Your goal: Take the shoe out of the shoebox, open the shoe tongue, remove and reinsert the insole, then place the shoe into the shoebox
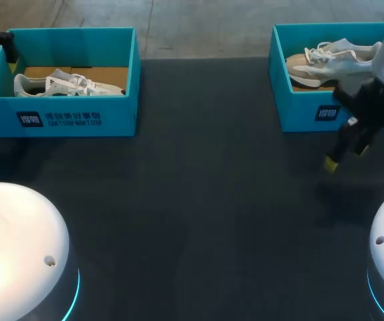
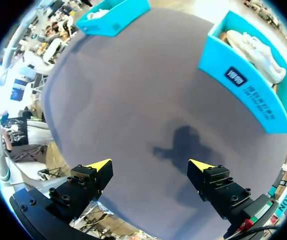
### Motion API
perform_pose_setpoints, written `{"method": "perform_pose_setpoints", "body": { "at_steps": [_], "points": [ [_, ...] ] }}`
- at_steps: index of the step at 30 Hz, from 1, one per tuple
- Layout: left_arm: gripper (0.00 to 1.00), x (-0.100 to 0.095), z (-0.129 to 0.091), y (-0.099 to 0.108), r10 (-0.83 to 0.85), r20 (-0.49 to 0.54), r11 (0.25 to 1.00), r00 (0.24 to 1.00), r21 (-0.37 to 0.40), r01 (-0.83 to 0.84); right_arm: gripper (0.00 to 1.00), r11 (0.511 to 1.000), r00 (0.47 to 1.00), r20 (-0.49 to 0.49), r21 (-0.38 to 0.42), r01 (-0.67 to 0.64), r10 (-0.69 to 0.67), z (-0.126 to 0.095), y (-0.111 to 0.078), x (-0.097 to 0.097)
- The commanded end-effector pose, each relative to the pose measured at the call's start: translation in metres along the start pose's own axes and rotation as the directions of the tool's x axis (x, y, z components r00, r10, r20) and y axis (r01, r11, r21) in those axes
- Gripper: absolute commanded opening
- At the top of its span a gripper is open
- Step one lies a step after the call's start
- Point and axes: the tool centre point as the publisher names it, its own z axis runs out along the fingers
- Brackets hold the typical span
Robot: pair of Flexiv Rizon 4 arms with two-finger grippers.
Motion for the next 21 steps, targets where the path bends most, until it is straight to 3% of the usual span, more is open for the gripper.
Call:
{"method": "perform_pose_setpoints", "body": {
  "at_steps": [1,9,16,19,21],
  "points": [
    [1.0,0.0,0.0,-0.001,0.0,-0.002,1.0,1.0,-0.003,0.0,1.0,1.0,1.0,0.024,0.03,-0.008,0.007,-0.012,0.014,-0.013],
    [1.0,0.0,0.0,-0.001,0.0,-0.002,1.0,1.0,-0.003,0.0,1.0,0.999,0.998,0.055,0.04,-0.01,0.008,-0.035,0.035,-0.05],
    [1.0,0.0,0.0,-0.001,0.0,-0.002,1.0,1.0,-0.003,0.0,1.0,0.998,0.998,0.07,0.058,-0.012,0.008,-0.042,0.053,-0.076],
    [1.0,0.0,0.0,-0.001,0.0,-0.002,1.0,1.0,-0.003,0.0,1.0,0.997,0.996,0.058,-0.019,0.074,-0.073,-0.043,0.06,-0.088],
    [1.0,0.0,0.0,-0.001,0.0,-0.002,1.0,1.0,-0.003,0.0,1.0,0.997,0.996,0.058,-0.019,0.074,-0.073,-0.043,0.06,-0.088]
  ]
}}
